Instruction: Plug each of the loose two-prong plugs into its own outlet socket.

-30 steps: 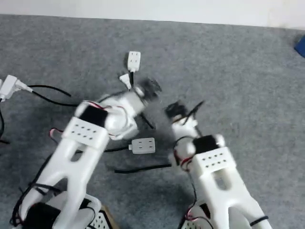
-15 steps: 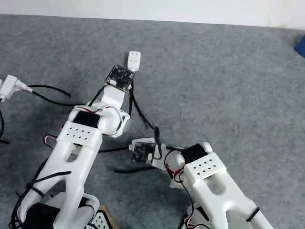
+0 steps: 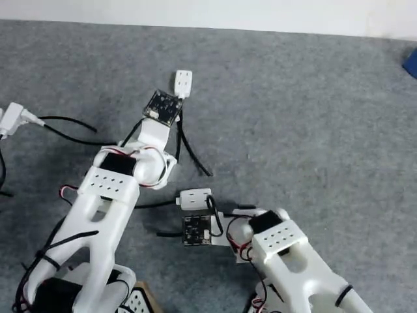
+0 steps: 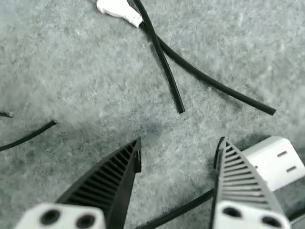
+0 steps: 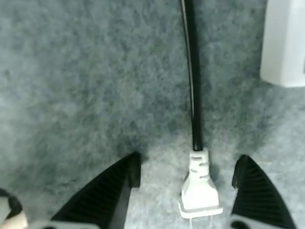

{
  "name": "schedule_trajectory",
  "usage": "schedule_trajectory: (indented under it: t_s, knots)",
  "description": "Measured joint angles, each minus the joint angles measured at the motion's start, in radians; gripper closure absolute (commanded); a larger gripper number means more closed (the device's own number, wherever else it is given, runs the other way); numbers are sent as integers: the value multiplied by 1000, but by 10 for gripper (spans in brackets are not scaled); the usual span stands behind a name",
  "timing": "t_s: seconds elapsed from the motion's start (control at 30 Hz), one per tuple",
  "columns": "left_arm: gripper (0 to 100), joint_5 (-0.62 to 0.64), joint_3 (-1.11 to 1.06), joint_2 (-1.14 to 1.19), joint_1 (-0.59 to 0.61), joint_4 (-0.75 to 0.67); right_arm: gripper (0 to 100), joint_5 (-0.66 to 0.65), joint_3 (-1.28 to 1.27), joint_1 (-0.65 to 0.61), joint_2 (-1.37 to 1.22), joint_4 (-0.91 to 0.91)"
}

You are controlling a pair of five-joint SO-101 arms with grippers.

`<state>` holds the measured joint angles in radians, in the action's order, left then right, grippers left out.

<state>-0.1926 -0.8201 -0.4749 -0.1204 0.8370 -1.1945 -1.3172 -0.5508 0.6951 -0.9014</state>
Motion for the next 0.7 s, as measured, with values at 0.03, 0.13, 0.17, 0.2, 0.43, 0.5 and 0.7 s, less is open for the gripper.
schedule_trajectory:
  t_s: [0.03, 0.13, 0.17, 0.2, 0.43, 0.5, 0.7]
  knots:
    - [755, 0, 0, 0, 0, 0, 738, 0, -5, -2, 0, 14]
    - [755, 0, -3, 0, 0, 0, 892, -2, -5, -2, 0, 23]
    - [755, 0, -8, 0, 0, 0, 954, -2, -5, -2, 0, 23]
    - [755, 0, -14, 0, 0, 0, 998, -2, -5, -2, 0, 23]
    - [755, 0, -20, 0, 0, -6, 995, -2, -5, 0, 9, 40]
    - [755, 0, -20, 0, 0, -6, 991, 8, -5, 0, 11, 41]
    - [755, 0, -20, 0, 0, -6, 992, 356, 92, -2, -2, 0]
